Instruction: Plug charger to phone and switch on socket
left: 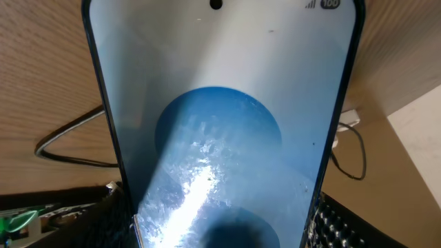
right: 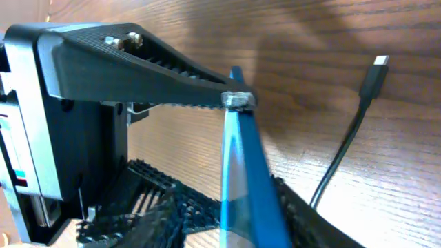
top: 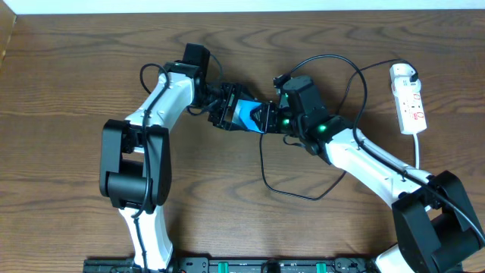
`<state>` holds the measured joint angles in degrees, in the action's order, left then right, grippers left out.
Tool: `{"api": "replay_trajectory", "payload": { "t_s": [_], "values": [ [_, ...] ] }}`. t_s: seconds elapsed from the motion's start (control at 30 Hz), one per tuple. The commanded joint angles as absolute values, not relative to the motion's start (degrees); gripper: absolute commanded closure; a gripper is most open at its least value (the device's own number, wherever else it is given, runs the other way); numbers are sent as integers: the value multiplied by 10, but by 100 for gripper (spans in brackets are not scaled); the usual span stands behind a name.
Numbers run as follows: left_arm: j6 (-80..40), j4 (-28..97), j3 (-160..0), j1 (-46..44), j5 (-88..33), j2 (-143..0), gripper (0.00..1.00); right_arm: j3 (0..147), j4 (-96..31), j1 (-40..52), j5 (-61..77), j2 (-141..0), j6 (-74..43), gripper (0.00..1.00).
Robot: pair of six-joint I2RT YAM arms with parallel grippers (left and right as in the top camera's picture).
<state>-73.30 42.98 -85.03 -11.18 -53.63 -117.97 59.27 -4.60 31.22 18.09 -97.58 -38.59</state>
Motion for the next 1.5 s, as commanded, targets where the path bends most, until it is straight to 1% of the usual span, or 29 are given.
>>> {"api": "replay_trajectory", "payload": {
  "t_s": [0.0, 0.2, 0.37, 0.47, 0.53, 0.57, 0.83, 1.1, 1.2, 1.3, 1.47],
  "values": [
    [-734, 429, -851, -117, -546, -1160, 36, 602, -45, 318, 164, -976, -390, 67],
    [-734, 430, -851, -117, -546, -1160, 36, 602, -47, 319, 155, -976, -390, 71],
    [-734, 430, -851, -117, -546, -1160, 36, 602, -47, 319, 153, -976, -390, 84],
    [-734, 429, -851, -117, -546, -1160, 36, 602, -47, 319, 153, -976, -390, 89],
    [-734, 429, -851, -117, -546, -1160, 36, 602, -47, 319, 153, -976, -390, 97],
    [-734, 429, -851, -117, -546, -1160, 36, 602, -47, 319, 153, -976, -390, 99],
    [-734, 430, -851, -117, -546, -1160, 36, 602, -32, 315, 154, -976, -402, 99],
    [-707, 427, -851, -117, -548, -1160, 35, 602, -19, 265, 183, -970, -435, 99],
    [-665, 403, -851, -116, -565, -1160, 34, 602, -9, 231, 215, -970, -465, 99],
    [-627, 352, -851, -116, -598, -1160, 34, 602, 17, 210, 216, -970, -512, 99],
    [-631, 279, -851, -116, -613, -1160, 34, 602, 100, 197, 211, -970, -617, 99]
  ]
}}
